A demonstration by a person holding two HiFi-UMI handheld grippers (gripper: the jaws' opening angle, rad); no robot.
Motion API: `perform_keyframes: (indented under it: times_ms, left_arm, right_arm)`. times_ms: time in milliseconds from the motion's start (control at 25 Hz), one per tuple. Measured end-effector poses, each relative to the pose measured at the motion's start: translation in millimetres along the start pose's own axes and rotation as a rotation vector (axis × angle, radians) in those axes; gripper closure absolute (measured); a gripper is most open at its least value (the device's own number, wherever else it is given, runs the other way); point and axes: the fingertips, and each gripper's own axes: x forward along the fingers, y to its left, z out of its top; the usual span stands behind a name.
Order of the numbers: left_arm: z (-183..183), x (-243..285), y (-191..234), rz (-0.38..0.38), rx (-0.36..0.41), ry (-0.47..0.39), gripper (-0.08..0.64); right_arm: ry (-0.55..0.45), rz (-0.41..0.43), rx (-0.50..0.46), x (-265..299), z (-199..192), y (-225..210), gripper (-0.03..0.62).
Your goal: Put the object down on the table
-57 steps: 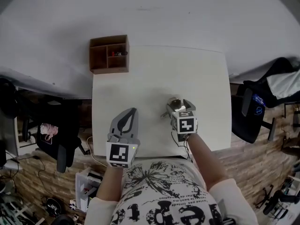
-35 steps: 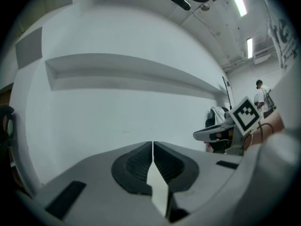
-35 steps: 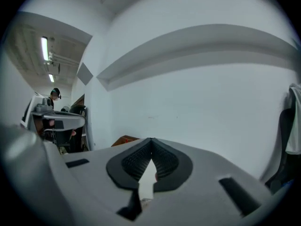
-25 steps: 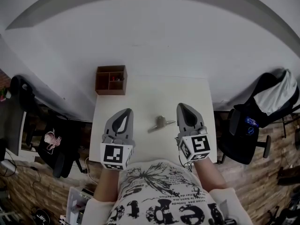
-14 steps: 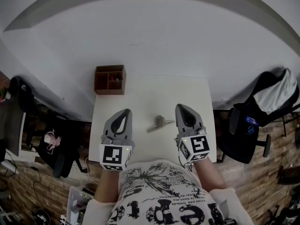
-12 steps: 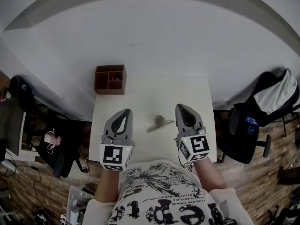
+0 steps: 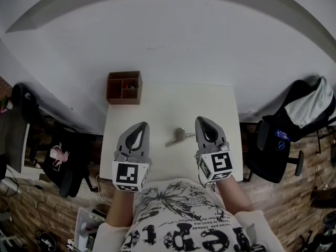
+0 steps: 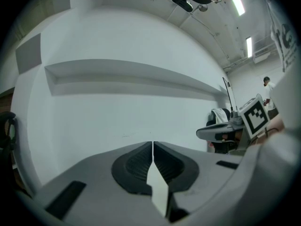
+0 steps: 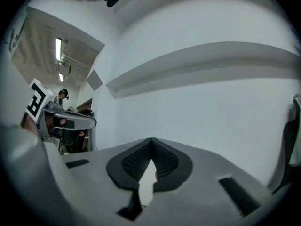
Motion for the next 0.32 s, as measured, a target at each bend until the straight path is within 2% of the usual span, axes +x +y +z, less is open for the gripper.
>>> perform_keyframes:
  times_ms: [320]
  left_arm:
    - [-2.3,-9.0,0.4,0.003,0.005,0.007,0.548]
  right_arm:
    - [-0.008,0.018,0.002,-4.9,2.1,9.4,0.601]
